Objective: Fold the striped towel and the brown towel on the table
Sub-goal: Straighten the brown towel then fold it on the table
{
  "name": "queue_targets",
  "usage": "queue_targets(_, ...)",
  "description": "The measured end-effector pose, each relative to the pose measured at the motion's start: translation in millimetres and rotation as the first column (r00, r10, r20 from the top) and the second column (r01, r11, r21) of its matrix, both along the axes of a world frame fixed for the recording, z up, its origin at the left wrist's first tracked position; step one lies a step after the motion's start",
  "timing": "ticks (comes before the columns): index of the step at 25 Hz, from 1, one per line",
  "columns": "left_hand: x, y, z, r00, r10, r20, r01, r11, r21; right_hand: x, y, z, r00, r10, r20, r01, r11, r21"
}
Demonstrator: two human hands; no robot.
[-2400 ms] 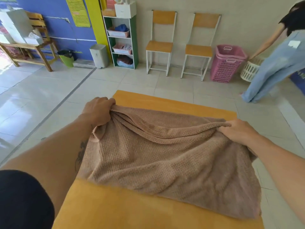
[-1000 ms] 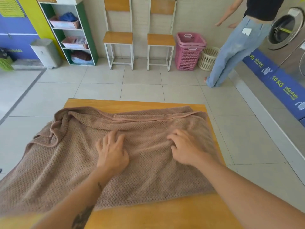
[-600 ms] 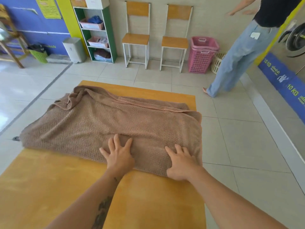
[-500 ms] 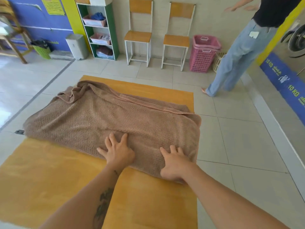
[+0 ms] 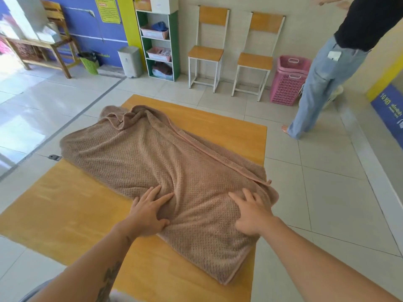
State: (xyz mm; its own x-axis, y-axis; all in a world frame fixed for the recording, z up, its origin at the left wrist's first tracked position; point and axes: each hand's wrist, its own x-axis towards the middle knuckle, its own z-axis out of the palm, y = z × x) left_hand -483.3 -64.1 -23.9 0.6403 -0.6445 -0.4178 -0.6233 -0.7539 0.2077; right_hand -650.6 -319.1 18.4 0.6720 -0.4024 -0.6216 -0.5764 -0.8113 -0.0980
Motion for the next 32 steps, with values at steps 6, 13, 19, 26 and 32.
queue_targets(6,35.0,21.9,20.2,0.978,0.2,0.067,-0.203,0.978,0.047,19.6,35.9,27.1,0.98,0.114,-0.164,-0.073,0.969,0.236)
queue_targets(13,22.7,-37.0,39.6,0.876,0.468,0.112,-0.418,0.856,-0.304,105.4,-5.4,15.6,0.932,0.25,0.262,-0.266,0.964,0.026)
queue_targets(19,-14.8,-91.8,-8.0,0.702,0.712,-0.014,-0.712,0.702,-0.008,159.4,-95.5,-21.1,0.795,0.602,0.08,-0.535,0.757,-0.375)
queue_targets(26,-18.7,-117.3,6.2,0.564,0.823,-0.062,-0.82,0.568,0.073,212.1,-63.5,-3.0,0.594,0.693,0.409,-0.722,0.683,-0.109)
queue_targets(32,-9.9,-94.4,15.5,0.622,0.78,-0.065,-0.77,0.625,0.127,216.0,-74.3,-27.1,0.725,0.65,0.229,-0.656,0.753,-0.058)
